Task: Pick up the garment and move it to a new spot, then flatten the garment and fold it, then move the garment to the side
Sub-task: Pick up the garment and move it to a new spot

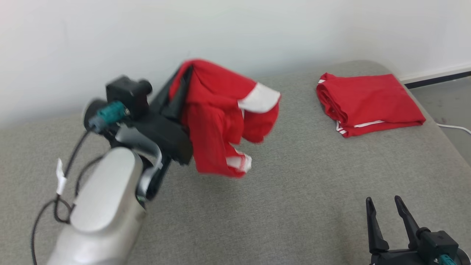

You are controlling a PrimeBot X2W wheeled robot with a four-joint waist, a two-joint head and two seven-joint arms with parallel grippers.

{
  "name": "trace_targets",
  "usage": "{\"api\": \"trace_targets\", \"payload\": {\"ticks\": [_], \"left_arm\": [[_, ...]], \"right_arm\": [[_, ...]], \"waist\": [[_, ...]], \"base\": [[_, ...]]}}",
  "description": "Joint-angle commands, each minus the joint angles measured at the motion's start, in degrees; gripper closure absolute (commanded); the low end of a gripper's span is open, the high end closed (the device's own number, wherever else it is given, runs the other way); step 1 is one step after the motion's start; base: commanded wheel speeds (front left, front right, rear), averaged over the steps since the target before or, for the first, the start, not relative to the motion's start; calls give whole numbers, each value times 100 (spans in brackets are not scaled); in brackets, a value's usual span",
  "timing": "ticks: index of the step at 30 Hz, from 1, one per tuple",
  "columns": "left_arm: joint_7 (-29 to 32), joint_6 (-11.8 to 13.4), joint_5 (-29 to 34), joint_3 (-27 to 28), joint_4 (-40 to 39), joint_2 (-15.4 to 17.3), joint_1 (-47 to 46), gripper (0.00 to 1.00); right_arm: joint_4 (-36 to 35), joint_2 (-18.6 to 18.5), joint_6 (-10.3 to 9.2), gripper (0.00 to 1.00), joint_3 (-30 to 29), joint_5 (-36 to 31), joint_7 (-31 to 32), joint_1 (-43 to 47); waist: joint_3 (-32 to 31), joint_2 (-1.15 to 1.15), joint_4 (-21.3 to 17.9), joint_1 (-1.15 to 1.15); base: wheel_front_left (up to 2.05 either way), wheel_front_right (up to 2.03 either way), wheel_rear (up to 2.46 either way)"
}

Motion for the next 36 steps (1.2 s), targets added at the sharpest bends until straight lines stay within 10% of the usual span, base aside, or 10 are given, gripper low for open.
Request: {"api": "trace_targets", "payload": {"ticks": [1, 11, 14, 36], "left_arm": [[-41, 33, -58, -22, -2, -56, 201, 100], [-406, 80, -150, -544, 755, -459, 1546, 99], [-539, 37, -120, -708, 1093, -556, 1746, 0], [-952, 759, 485, 792, -1257, 457, 3059, 0]], "right_arm": [[0, 37, -12, 0, 23, 46, -45, -51], [95, 116, -12, 0, 194, 75, -45, -92], [112, 126, -12, 0, 244, 88, -47, -136], [-230, 37, -12, 0, 197, 24, -40, 274]], "waist": [[-57, 1, -109, 1], [0, 1, -49, 1], [-45, 1, -7, 1], [-663, 1, 1126, 1]], "base": [[0, 0, 0], [0, 0, 0], [0, 0, 0], [0, 0, 0]]}}
